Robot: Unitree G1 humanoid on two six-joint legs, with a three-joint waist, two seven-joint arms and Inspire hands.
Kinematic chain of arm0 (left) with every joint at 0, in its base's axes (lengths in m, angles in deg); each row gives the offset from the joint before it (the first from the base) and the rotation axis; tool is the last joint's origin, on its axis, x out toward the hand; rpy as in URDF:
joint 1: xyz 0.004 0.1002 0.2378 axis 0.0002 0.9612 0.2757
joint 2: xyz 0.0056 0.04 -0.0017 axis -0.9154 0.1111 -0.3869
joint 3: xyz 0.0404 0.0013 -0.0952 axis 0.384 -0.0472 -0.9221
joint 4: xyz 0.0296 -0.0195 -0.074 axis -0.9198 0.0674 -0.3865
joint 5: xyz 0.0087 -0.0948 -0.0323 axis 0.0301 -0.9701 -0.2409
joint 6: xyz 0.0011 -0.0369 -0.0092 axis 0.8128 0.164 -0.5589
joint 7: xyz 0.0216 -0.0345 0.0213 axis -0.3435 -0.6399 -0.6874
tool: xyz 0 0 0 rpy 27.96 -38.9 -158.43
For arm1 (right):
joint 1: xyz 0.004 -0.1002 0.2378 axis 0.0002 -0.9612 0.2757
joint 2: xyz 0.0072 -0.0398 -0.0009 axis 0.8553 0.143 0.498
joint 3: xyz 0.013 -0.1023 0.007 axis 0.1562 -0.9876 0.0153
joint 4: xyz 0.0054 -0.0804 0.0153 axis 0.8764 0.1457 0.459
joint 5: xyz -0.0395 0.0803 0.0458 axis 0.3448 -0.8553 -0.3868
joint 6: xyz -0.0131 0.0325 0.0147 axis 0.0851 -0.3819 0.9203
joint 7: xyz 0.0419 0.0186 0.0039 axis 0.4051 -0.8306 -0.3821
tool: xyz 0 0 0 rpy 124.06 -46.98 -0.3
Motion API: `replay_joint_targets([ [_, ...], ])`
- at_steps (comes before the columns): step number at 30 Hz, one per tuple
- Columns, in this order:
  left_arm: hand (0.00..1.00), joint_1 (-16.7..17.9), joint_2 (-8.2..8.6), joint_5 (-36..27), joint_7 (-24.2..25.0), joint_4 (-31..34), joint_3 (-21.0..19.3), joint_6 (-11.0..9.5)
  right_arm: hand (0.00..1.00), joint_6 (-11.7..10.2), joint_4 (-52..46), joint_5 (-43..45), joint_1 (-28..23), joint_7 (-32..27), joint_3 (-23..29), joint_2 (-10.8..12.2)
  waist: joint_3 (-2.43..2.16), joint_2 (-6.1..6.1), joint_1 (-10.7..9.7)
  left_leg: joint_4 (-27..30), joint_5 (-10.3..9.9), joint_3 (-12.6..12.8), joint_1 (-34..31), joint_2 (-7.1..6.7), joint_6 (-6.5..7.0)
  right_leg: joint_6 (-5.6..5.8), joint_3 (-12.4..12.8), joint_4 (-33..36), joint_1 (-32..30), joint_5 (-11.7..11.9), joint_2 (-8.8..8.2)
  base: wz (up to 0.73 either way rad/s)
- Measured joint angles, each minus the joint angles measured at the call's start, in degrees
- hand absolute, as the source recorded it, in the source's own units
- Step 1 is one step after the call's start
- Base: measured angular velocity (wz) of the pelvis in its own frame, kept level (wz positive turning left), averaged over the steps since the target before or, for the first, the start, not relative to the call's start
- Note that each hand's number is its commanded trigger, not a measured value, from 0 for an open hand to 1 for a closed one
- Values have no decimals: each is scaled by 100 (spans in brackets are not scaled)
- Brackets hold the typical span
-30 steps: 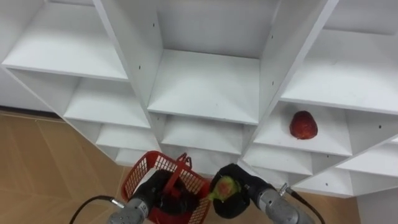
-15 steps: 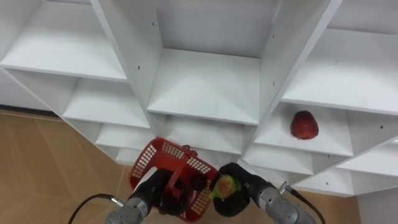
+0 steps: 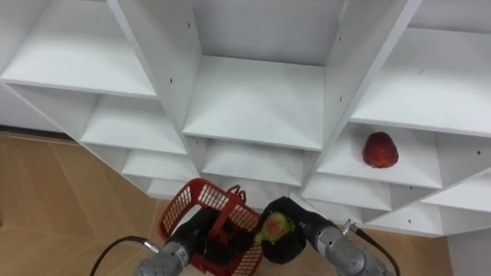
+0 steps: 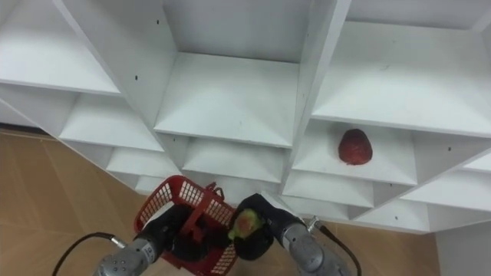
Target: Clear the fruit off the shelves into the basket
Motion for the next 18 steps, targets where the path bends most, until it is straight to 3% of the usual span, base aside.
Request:
replay_joint_targets([
  [6,100,-1,14,44,1,48,26,0,100,0,0,-10,48,-104,-29,7,-5,8,-3,0,0,39,11,4,0,0,3,1,10,0,-1,0],
  [7,100,-1,14,44,1,52,27,1,58,2,0,-10,48,-113,-46,7,-5,7,-3,0,0,39,16,4,0,0,2,1,15,0,-1,0],
  [8,100,-1,14,45,1,52,28,1,0,4,0,-10,48,-117,-60,4,-5,7,-4,0,0,39,26,4,0,0,1,1,26,0,-1,0],
  [18,100,-2,-4,58,1,126,85,0,0,5,15,-9,61,-95,-75,5,-6,8,-3,0,1,44,41,3,2,0,5,2,45,0,-3,0],
])
